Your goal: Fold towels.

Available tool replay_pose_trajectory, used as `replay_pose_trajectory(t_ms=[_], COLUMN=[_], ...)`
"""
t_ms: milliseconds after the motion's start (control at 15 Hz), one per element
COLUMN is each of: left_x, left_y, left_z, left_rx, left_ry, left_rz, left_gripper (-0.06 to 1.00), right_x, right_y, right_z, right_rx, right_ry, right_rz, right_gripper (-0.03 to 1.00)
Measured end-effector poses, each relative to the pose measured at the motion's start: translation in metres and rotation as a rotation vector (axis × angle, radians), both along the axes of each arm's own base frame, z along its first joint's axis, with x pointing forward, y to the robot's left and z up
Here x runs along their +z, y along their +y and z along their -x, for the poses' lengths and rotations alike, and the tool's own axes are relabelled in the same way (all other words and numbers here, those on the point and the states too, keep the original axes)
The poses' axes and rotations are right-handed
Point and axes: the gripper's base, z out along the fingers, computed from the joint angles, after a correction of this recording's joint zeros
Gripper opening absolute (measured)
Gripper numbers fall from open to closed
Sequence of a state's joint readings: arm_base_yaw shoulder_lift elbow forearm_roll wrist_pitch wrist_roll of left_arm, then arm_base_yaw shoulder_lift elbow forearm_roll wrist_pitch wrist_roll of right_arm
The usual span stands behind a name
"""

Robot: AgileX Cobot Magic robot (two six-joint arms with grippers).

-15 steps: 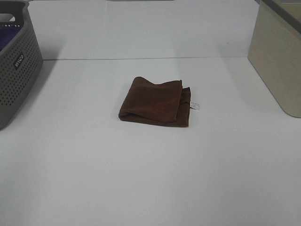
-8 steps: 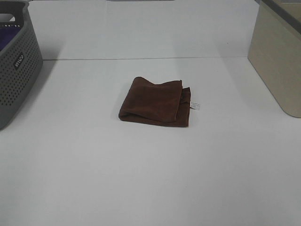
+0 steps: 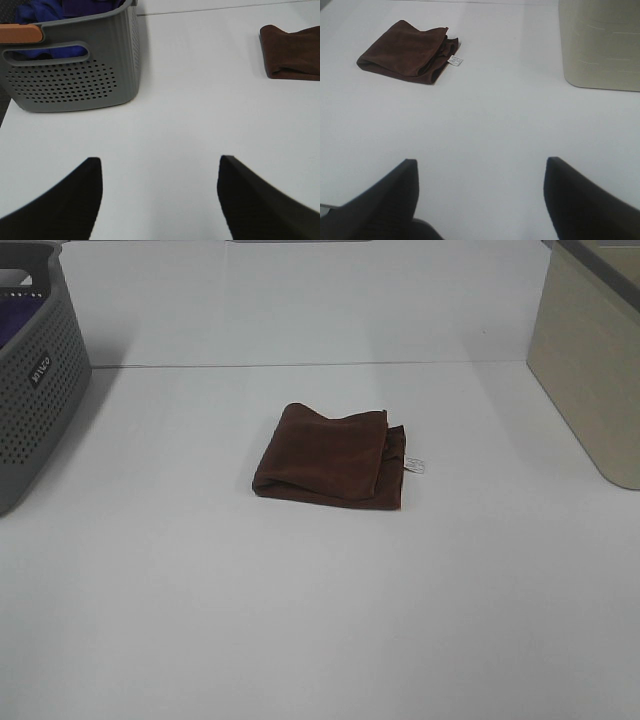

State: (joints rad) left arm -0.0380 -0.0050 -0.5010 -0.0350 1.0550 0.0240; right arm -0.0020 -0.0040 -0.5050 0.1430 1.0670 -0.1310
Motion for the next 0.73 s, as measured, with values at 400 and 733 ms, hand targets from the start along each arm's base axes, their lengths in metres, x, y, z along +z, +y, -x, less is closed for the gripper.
replay_pose_trajectory(t_ms=[400, 733], left_x=[0.0000, 0.0000], left_y=[0.0002, 0.0002], left_z=[0.0000, 0.0000], left_rx=[0.001, 0.002], left_ry=[0.000, 0.000], left_rz=[-0.002, -0.002], left_gripper=[0.64, 0.64], right_x=[0.0000, 0.0000], right_y=[0.0000, 0.0003], right_z=[0.0004, 0.0005], right_rx=[0.000, 0.002], right_ry=[-0.003, -0.003], right_rz=[0.000, -0.003], right_gripper=[0.67, 0.67])
